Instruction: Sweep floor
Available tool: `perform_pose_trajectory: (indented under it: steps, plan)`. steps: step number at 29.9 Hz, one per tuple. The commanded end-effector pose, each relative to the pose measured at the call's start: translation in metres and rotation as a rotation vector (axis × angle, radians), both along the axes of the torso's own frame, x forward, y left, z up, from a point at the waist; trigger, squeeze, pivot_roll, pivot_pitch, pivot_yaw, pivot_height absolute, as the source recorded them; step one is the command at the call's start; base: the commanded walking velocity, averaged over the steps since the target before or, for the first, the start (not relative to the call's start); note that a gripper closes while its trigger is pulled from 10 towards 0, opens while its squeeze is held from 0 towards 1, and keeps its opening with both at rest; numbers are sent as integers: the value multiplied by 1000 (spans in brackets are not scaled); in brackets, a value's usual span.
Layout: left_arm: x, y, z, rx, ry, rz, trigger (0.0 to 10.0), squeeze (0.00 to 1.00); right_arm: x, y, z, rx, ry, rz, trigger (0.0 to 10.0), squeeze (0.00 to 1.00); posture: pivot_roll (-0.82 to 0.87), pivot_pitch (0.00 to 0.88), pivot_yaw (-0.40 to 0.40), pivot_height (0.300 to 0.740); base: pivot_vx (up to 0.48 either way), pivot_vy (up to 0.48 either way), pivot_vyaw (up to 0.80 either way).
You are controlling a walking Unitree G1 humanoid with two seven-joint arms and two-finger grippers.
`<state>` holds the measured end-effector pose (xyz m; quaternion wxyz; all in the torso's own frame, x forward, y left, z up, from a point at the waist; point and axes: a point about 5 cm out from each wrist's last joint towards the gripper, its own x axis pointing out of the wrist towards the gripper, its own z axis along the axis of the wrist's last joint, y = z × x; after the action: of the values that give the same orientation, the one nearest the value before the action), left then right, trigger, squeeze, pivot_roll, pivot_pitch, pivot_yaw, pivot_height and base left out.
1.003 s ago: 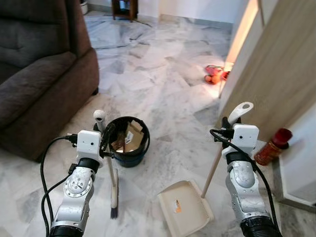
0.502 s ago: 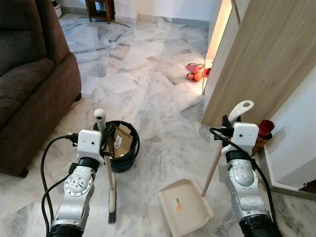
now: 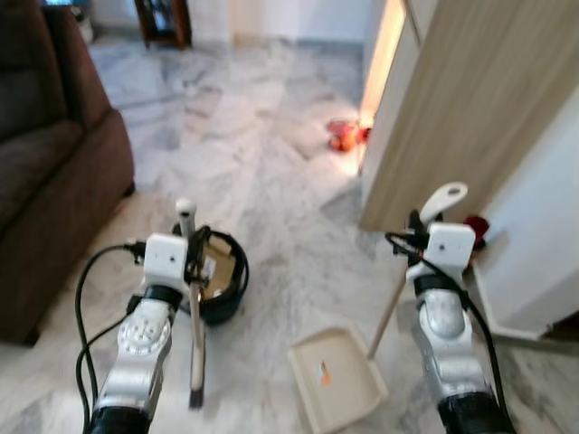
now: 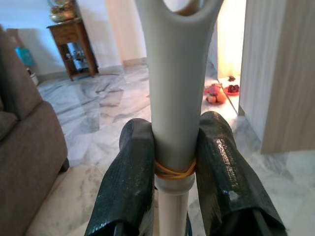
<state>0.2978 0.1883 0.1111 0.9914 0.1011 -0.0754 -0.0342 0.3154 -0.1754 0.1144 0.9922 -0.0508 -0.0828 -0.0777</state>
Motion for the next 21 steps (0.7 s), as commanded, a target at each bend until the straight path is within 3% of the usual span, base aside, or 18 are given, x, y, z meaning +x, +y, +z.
perform_pose_trajectory:
  steps: [1,6,21]
  plan:
    - [4,-3,10,7,-49,-11,10000,47,0,-4,4,3,-15,-15,10000,0,-47,51,9,740,0,0,-800]
    - [4,-3,10,9,-47,-6,10000,0,0,-4,4,2,-16,-15,10000,0,-49,51,10,740,0,0,-800]
    - [5,-1,10,18,-52,0,10000,0,1,-3,6,7,-27,-19,10000,0,-56,43,21,740,0,0,-776]
